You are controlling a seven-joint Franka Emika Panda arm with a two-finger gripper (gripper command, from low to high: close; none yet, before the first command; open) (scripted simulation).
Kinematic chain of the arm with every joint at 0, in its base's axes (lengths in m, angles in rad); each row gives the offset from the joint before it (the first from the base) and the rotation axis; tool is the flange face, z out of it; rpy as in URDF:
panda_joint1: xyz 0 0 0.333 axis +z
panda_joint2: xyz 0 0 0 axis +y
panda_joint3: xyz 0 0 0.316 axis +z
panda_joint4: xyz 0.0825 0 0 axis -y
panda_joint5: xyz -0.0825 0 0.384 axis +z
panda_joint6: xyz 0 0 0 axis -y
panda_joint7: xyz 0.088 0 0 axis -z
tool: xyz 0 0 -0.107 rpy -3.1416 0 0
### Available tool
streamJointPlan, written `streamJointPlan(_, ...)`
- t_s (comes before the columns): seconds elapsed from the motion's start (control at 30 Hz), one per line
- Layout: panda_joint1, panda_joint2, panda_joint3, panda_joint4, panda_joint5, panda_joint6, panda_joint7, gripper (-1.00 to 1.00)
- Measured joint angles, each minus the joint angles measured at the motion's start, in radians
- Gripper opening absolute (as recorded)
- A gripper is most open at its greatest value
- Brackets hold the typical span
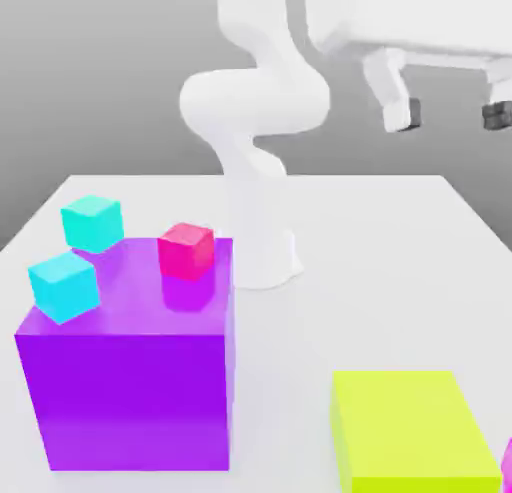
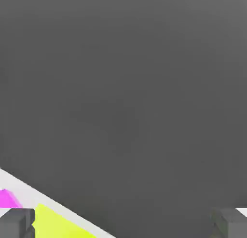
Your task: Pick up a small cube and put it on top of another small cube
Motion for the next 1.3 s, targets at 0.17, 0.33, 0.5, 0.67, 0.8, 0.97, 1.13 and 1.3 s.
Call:
streamJointPlan(0.17, 0.067, 0.182, 0.034, 0.029, -0.02, 0.037, -0.084, 0.0)
streamJointPlan(0.33, 0.109, 0.365, 0.062, 0.057, -0.06, 0.074, -0.155, 0.0)
streamJointPlan(0.5, 0.161, 0.549, 0.088, 0.087, -0.121, 0.11, -0.213, 0.0)
streamJointPlan(0.67, 0.202, 0.731, 0.071, 0.123, -0.173, 0.208, -0.216, 0.0)
streamJointPlan(0.8, 0.207, 0.757, 0.066, 0.129, -0.178, 0.227, -0.213, -1.0)
streamJointPlan(0.97, 0.204, 0.735, 0.07, 0.124, -0.172, 0.208, -0.218, -1.0)
streamJointPlan(1.13, 0.163, 0.564, 0.073, 0.07, -0.114, 0.094, -0.21, -1.0)
streamJointPlan(1.3, 0.1, 0.38, 0.011, -0.013, -0.049, -0.002, -0.122, -1.0)
